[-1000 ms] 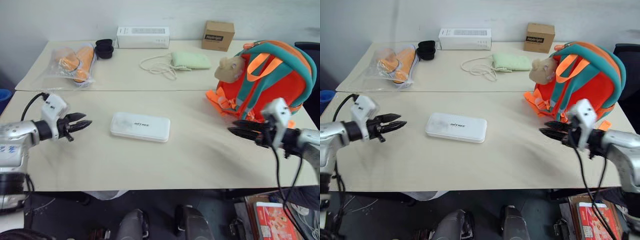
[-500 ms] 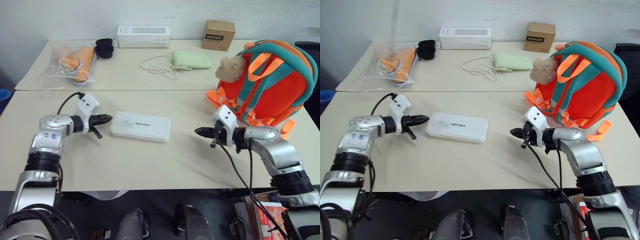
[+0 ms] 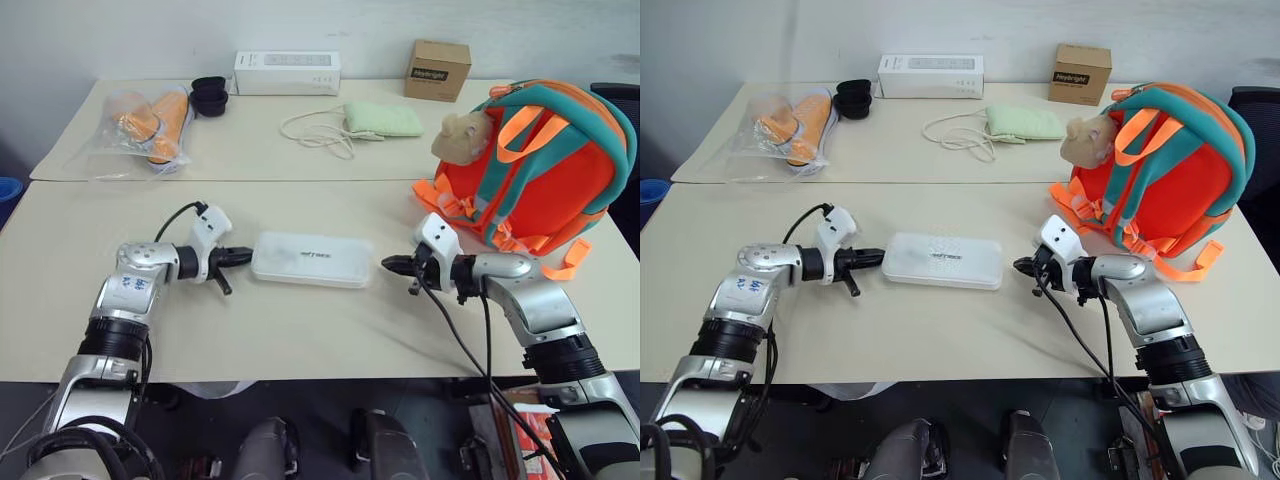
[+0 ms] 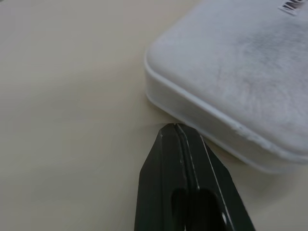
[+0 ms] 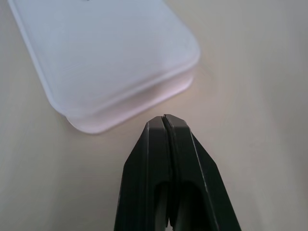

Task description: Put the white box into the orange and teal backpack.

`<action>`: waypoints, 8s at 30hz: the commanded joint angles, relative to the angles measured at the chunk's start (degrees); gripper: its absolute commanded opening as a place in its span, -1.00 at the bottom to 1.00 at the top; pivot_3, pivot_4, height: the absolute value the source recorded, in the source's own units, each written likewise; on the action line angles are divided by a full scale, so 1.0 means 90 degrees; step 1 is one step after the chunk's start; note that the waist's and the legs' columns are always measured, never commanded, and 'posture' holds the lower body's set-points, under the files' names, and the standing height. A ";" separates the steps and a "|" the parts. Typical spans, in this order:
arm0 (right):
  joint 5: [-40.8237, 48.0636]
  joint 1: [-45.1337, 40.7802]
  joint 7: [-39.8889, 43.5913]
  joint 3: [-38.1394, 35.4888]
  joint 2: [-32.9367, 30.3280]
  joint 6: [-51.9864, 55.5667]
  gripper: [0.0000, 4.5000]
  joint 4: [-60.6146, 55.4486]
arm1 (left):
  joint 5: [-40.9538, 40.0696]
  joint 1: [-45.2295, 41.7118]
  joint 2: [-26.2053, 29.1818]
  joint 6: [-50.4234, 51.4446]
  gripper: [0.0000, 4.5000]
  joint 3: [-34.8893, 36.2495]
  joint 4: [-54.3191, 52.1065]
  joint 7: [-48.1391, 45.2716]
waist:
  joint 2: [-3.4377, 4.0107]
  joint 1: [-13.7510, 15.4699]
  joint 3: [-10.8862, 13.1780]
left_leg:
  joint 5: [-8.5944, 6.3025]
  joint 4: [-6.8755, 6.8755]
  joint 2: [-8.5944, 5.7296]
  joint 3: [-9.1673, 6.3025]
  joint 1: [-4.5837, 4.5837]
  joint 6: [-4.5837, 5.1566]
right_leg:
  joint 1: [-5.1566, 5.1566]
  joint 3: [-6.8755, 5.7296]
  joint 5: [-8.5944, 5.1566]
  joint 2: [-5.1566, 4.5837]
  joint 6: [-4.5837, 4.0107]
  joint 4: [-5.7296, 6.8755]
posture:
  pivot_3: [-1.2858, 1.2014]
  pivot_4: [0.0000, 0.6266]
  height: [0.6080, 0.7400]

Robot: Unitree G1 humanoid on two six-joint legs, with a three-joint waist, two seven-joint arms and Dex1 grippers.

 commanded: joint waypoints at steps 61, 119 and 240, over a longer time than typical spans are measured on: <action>-0.0901 0.0061 0.0216 0.0101 0.0115 -0.1077 -1.00 0.0282 | -0.2833 -0.2162 -0.0765 0.6490 -0.45 0.0850 0.1642 -0.0238 | 0.0003 -0.0026 -0.0008 | 0.0011 0.0009 0.0003 -0.0005 0.0019 -0.0019 | 0.0007 0.0039 -0.0001 0.0027 0.0000 0.0030 | 0.03 -0.52 1.00; 0.2495 -0.0457 0.0300 -0.2441 -0.0709 0.1535 -0.99 -0.0670 | -0.4468 -0.0934 0.0283 0.4098 -0.45 0.3165 -0.2660 0.1927 | 0.0005 -0.0138 -0.0004 | 0.0013 -0.0016 0.0023 -0.0017 0.0010 -0.0040 | 0.0006 0.0069 -0.0003 0.0046 -0.0004 -0.0008 | 0.03 -0.52 1.00; 0.5034 0.1280 0.1552 -0.2863 -0.2806 0.2671 -1.00 -0.3083 | -0.1359 -0.3822 -0.0566 0.0224 0.99 0.0060 0.1659 -0.1850 | -0.0021 0.0092 0.0011 | 0.0009 0.0015 -0.0022 -0.0028 0.0002 0.0020 | 0.0021 -0.0017 0.0008 -0.0028 0.0014 -0.0029 | 0.03 -0.52 1.00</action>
